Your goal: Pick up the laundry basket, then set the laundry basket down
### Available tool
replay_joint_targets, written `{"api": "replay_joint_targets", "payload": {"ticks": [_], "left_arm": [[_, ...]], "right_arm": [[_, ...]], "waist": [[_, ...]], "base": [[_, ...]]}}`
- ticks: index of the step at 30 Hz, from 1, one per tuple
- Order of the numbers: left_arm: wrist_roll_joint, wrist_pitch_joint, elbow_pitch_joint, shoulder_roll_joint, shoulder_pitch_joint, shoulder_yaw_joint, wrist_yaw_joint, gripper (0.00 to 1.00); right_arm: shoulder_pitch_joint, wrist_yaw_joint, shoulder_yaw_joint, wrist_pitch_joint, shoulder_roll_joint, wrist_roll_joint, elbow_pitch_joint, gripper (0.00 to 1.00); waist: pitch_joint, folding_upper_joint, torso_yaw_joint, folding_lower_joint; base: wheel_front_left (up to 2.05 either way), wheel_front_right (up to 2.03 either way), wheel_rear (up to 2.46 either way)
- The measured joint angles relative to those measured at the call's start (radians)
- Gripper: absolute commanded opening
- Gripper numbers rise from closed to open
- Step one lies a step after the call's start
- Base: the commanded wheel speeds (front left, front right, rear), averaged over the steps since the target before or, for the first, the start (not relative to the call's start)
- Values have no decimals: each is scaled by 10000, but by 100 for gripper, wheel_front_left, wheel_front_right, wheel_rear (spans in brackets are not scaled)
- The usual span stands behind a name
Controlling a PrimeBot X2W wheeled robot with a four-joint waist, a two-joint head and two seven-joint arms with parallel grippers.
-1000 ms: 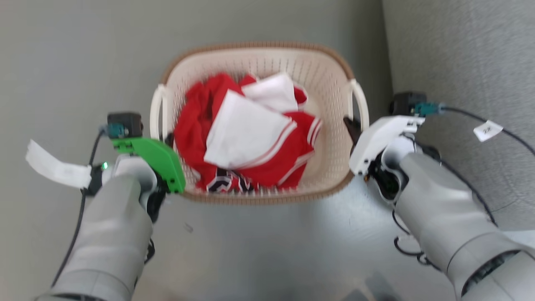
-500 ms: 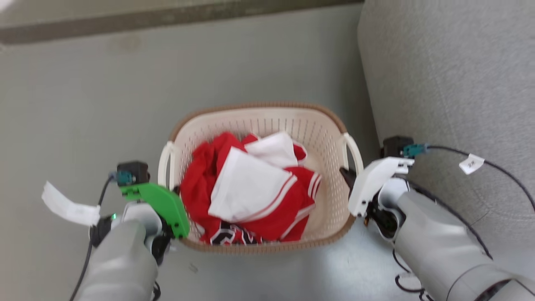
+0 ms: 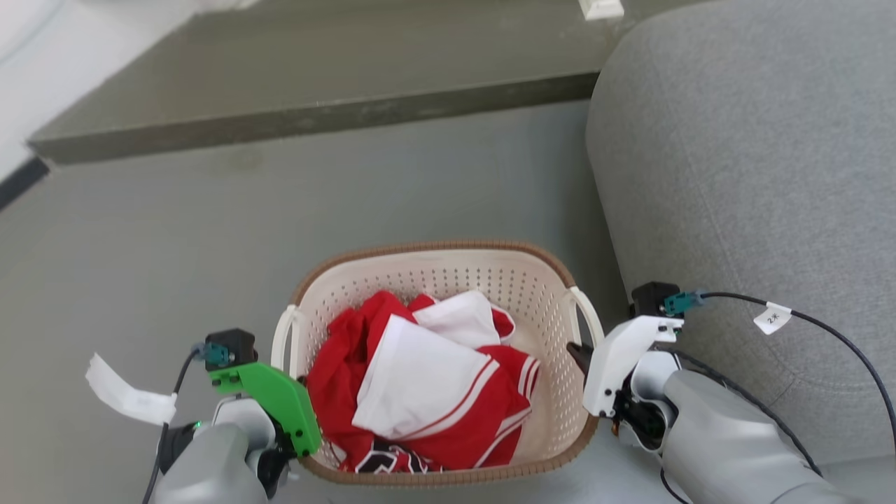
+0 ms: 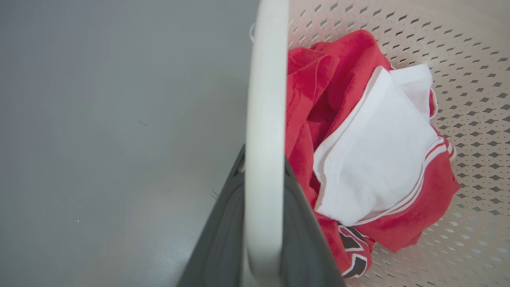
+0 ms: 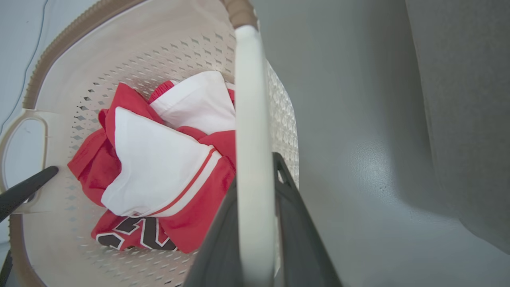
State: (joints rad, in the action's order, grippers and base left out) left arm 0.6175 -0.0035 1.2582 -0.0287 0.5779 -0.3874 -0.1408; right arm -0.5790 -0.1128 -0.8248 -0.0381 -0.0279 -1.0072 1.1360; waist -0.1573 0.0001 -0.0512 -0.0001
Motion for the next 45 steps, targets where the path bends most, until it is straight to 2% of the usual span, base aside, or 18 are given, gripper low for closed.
{"api": "replay_joint_targets", "payload": {"ticks": [13,27,45], "left_arm": [[428,221,-2,15,-670,-67,0,0],[571,468,-217,102,-831,-360,17,0],[746,514,-554,130,-875,-583,280,0]], "right_arm": [[508,0,-290,-351,-23,-268,-113,0],[581,10,-512,-594,-67,-401,-134,0],[579,94,-619,-594,-113,-502,-163,0]], "waist": [[862,0,-41,0],[1013,0,-45,0],[965,0,-54,1]], "base": [[0,0,0],[0,0,0],[0,0,0]]}}
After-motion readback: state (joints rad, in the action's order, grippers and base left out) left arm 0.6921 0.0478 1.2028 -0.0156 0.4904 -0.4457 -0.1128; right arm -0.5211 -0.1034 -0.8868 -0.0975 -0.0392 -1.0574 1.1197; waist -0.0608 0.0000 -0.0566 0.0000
